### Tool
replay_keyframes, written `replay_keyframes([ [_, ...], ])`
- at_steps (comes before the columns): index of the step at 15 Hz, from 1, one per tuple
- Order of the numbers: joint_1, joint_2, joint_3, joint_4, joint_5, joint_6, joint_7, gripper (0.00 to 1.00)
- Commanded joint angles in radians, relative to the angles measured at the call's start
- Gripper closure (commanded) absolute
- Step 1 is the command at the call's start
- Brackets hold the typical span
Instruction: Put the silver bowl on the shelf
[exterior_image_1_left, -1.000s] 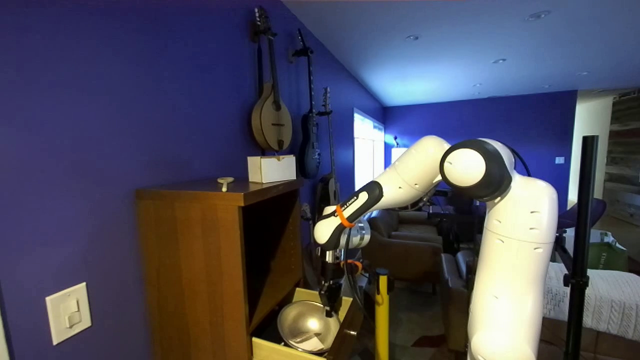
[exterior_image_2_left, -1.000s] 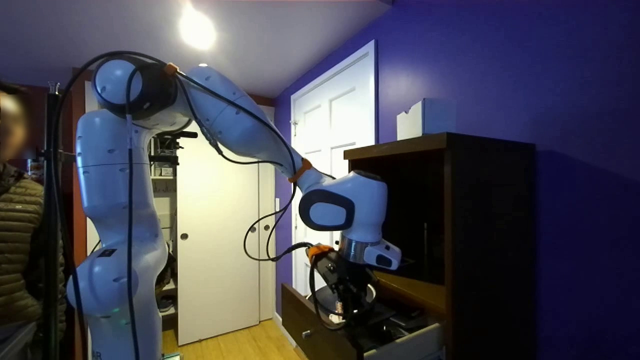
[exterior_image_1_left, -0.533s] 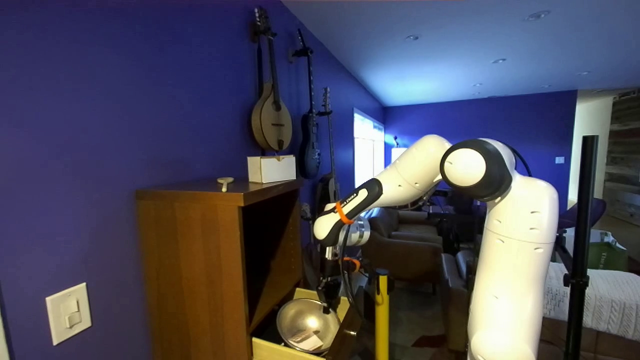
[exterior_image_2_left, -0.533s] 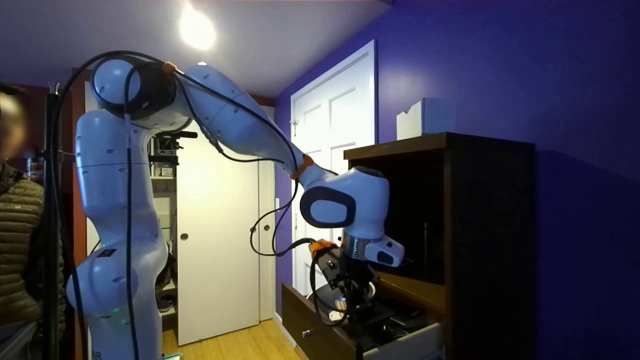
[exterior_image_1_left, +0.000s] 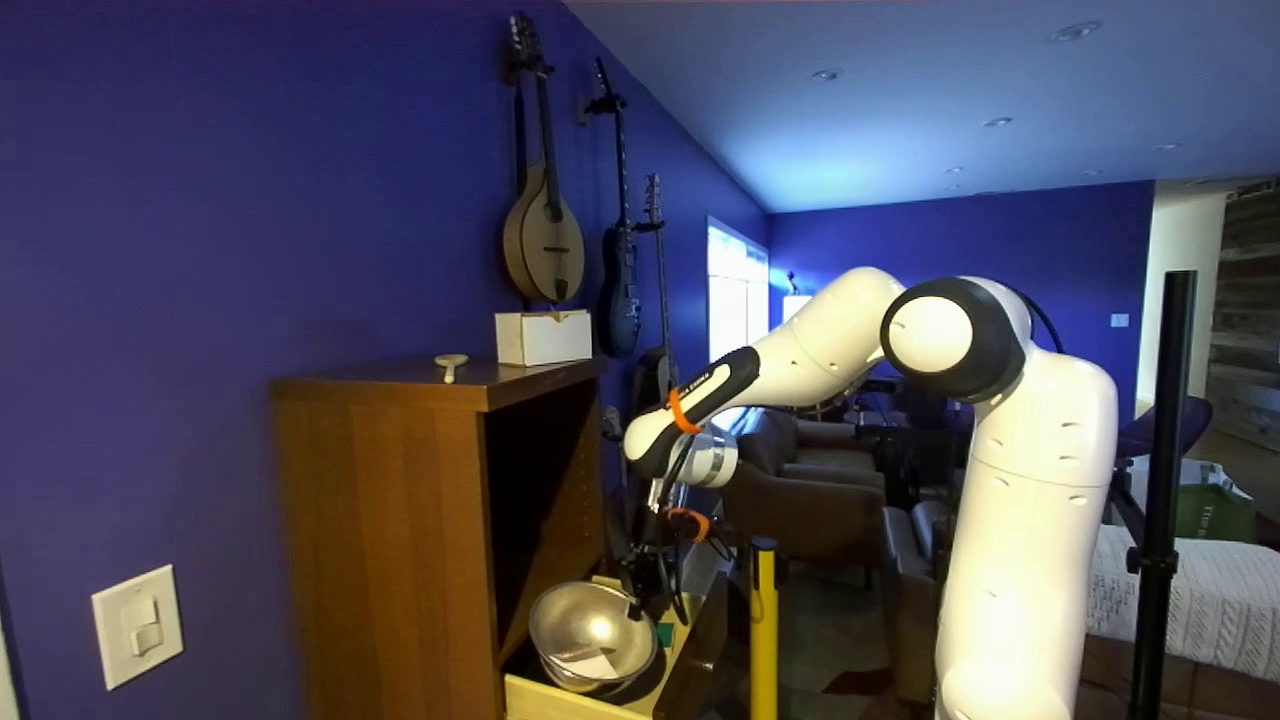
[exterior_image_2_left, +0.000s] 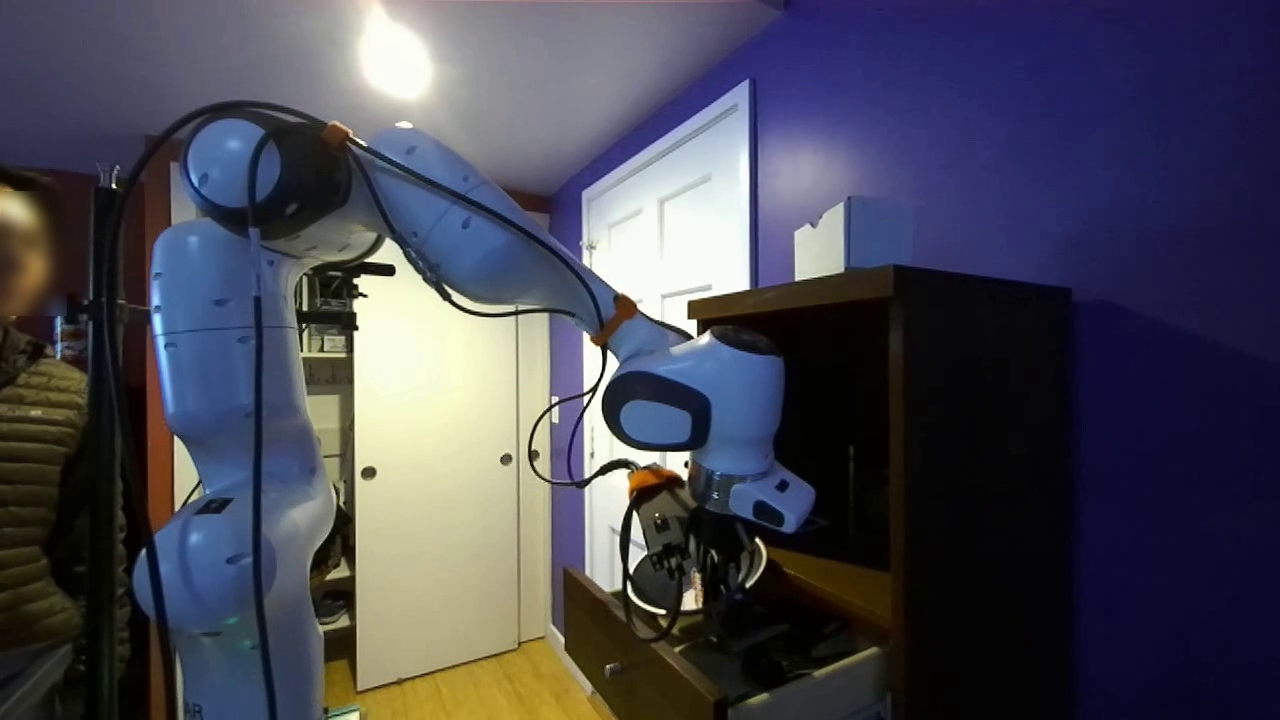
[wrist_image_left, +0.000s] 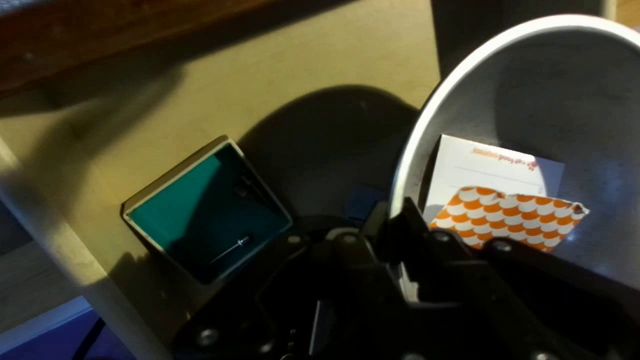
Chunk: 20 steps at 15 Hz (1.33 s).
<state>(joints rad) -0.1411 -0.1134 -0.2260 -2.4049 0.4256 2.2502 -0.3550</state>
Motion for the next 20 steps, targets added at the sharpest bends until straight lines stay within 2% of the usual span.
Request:
replay_keyframes([
  [1,-0.012,-0.023,-0.008,0.026,0.039,-0.042,0.027,0.98],
  [4,-0.035,-0.007,-0.030,0.113,-0.022,-0.202,0.051,0.98],
  [7,-0.048,0.000,-0.046,0.223,-0.023,-0.420,0.028,0.98],
  [9,-0.050,-0.004,-0.047,0.278,0.000,-0.502,0.020,0.98],
  [10,-0.048,-0.007,-0.044,0.292,0.008,-0.516,0.020,0.98],
  [13,-0.037,-0.036,-0.027,0.259,0.043,-0.436,0.013,0.98],
  [14,-0.045,-0.010,-0.031,0.275,0.006,-0.456,0.022,0.91],
  [15,-0.042,-0.011,-0.027,0.275,0.008,-0.452,0.022,0.91],
  [16,-0.041,-0.011,-0.024,0.274,0.008,-0.450,0.022,0.98],
  [17,-0.048,-0.019,-0.023,0.257,0.037,-0.389,0.113,0.98],
  [20,-0.063,-0.017,-0.036,0.254,0.073,-0.338,0.208,0.98],
])
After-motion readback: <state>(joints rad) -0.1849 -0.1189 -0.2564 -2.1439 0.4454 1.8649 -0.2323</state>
